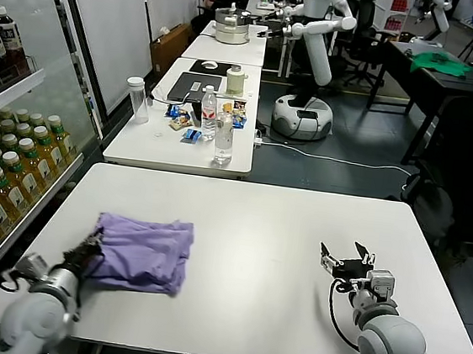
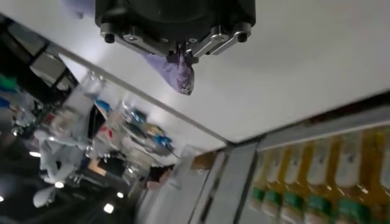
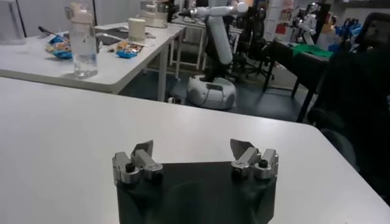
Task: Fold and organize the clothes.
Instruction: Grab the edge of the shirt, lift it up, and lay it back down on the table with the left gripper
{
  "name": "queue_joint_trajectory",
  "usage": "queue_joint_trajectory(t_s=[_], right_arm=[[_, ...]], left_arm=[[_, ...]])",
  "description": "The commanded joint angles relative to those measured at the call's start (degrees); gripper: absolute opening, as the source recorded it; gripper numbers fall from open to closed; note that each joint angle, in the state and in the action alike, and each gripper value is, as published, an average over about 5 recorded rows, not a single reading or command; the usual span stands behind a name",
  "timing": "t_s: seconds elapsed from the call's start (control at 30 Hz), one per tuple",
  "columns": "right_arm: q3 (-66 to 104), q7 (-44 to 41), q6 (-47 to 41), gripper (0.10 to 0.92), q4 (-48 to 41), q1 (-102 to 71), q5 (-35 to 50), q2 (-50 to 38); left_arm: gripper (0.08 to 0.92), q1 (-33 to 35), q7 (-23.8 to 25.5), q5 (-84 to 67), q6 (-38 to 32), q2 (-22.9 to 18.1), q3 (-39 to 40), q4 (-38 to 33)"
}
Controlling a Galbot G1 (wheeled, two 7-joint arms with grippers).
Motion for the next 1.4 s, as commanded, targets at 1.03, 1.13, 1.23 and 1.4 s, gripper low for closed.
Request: queue_joint_trajectory(t_s=[1.03, 1.13, 1.23, 1.4], right_arm=[[2.32, -0.07, 0.00, 0.823, 2.05, -1.87, -0.23, 0.18], [2.03, -0.05, -0.01, 0.823, 1.87, -1.54, -0.24, 0.53], [1.66, -0.03, -0.03, 0.823, 1.65, -1.06, -0.21, 0.67], [0.64, 0.04, -0.06, 0.823, 1.46, -0.07, 0.08, 0.59]], left_arm=[[0.115, -22.55, 3.56, 24.41, 7.01, -11.79, 35.77, 2.61], [0.115, -23.13, 4.01, 25.03, 7.51, -11.91, 36.25, 2.78], [0.137, -22.14, 5.74, 24.85, 6.16, -11.60, 36.00, 1.31], [0.266, -18.61, 7.06, 21.40, 2.13, -10.66, 35.08, -3.25]])
